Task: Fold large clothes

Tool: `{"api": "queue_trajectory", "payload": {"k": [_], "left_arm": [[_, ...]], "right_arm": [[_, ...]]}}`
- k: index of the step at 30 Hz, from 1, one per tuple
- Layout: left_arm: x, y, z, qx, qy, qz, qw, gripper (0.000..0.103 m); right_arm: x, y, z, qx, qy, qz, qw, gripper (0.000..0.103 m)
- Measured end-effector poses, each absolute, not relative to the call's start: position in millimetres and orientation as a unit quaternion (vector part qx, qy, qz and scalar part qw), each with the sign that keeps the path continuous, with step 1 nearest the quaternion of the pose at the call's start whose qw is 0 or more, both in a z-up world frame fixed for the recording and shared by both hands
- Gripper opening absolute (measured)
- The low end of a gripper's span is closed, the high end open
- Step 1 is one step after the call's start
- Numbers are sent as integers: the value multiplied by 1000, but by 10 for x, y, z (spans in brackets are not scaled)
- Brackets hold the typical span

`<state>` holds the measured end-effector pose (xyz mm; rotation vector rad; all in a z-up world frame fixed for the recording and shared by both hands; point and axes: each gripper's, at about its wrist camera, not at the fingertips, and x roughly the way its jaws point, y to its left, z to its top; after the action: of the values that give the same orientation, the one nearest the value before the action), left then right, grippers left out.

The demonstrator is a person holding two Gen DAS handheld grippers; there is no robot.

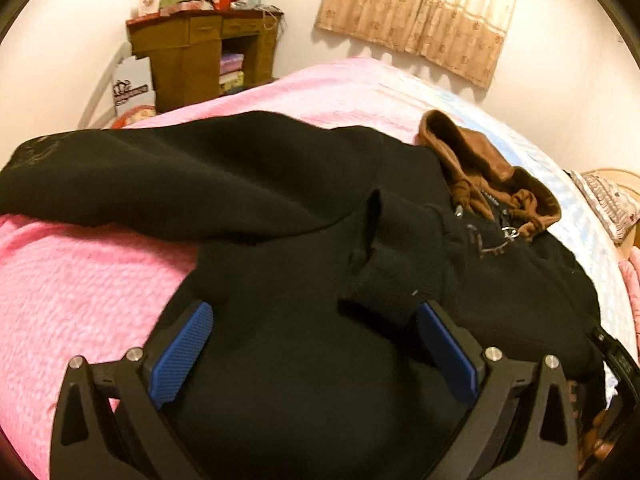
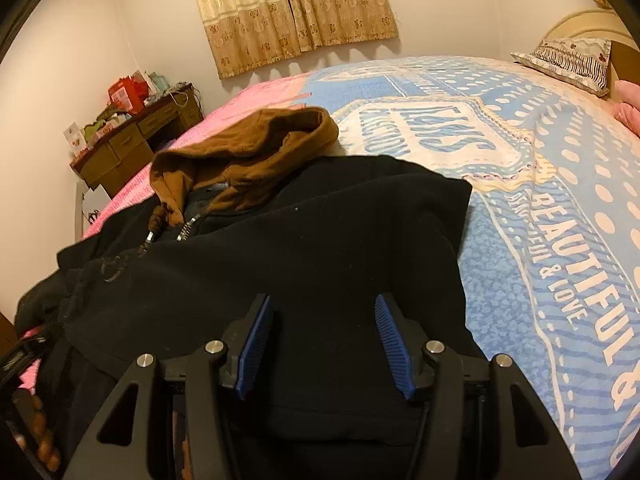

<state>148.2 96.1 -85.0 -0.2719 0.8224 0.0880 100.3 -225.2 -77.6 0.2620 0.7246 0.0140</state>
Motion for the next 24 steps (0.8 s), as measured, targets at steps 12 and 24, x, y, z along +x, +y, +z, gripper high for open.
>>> {"api": "queue_trajectory", "payload": {"k": [12,24], "left_arm": [[1502,867,-881,-117,396,54,909,82],[729,3486,-284,-250,286,265,886,103]], "right_arm": [[716,-2341,-854,128,353,-23,927,58],[663,-2389,-869,135,346,-11,928,63]]}}
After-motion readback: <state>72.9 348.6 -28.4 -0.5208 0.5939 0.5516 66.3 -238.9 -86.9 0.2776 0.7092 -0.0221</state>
